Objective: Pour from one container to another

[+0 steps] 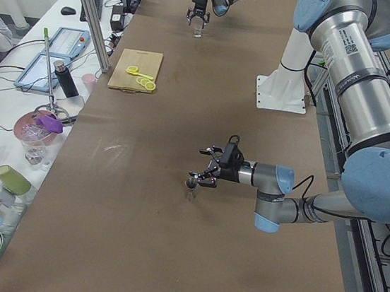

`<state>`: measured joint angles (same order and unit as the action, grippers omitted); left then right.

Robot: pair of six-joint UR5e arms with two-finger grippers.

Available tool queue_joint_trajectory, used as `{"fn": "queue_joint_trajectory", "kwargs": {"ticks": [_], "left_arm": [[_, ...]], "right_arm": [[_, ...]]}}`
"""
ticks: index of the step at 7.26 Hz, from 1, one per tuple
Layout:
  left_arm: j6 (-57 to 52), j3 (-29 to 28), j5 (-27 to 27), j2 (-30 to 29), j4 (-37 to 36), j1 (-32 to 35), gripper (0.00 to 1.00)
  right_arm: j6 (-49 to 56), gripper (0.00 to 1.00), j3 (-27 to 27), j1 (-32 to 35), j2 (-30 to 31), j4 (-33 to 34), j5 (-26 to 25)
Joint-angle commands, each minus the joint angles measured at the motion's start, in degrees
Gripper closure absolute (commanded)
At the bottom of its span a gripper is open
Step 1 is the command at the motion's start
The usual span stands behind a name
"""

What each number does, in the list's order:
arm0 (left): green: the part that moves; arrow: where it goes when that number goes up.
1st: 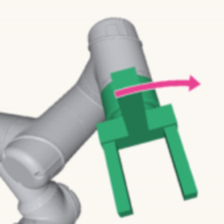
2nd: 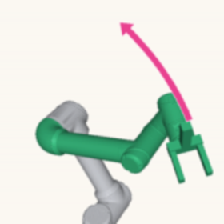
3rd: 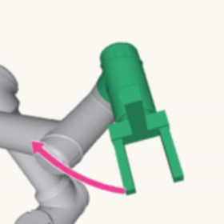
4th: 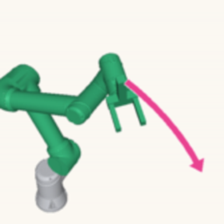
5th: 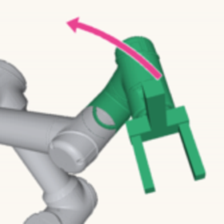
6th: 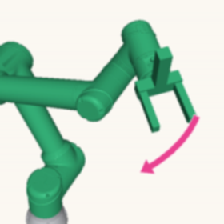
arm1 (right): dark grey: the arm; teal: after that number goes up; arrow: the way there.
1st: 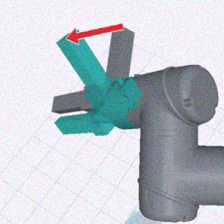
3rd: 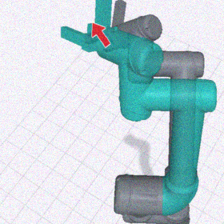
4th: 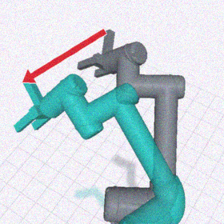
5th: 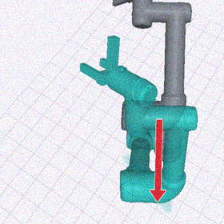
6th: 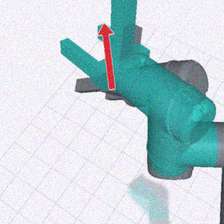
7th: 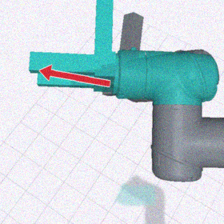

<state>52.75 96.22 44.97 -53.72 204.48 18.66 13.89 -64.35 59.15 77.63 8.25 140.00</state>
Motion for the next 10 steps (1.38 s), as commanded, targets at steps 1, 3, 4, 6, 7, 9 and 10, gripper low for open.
{"fn": "queue_joint_trajectory", "kwargs": {"ticks": [1, 3, 4, 6, 7, 9, 10], "left_arm": [[0.3, -0.1, -4.2, 0.6, -1.7, -4.1, 0.01], [0.4, -0.2, -13.4, 0.6, -1.3, -9.1, 0.01], [0.4, -0.4, -14.8, 0.6, -1.5, -10.8, 0.01], [0.5, -1.1, -22.2, 0.5, -1.5, -12.6, 0.01], [0.6, -1.0, -26.4, 0.2, -1.2, -13.7, 0.01], [2.8, -1.8, -29.6, -0.4, -1.5, -16.7, 0.01], [7.8, -2.8, -29.6, -0.8, -4.3, -18.2, 0.02]], "right_arm": [[-0.1, 0.01, 0.2, -1.3, 0.6, -2.2, 0.2], [-0.1, 0.01, 0.2, -1.8, 0.7, -2.4, 0.2], [-0.1, 0.01, 0.2, -1.8, 0.5, -2.4, 0.1], [0.0, 0.02, 1.1, -2.7, -0.2, -2.4, 0.1], [0.0, 0.06, 1.2, -3.0, -0.2, -2.4, 0.2], [-0.1, 0.20, 1.2, -3.0, 0.1, -2.4, 0.2], [-0.1, 0.28, 1.2, -3.0, 0.2, -2.4, 0.3]]}}
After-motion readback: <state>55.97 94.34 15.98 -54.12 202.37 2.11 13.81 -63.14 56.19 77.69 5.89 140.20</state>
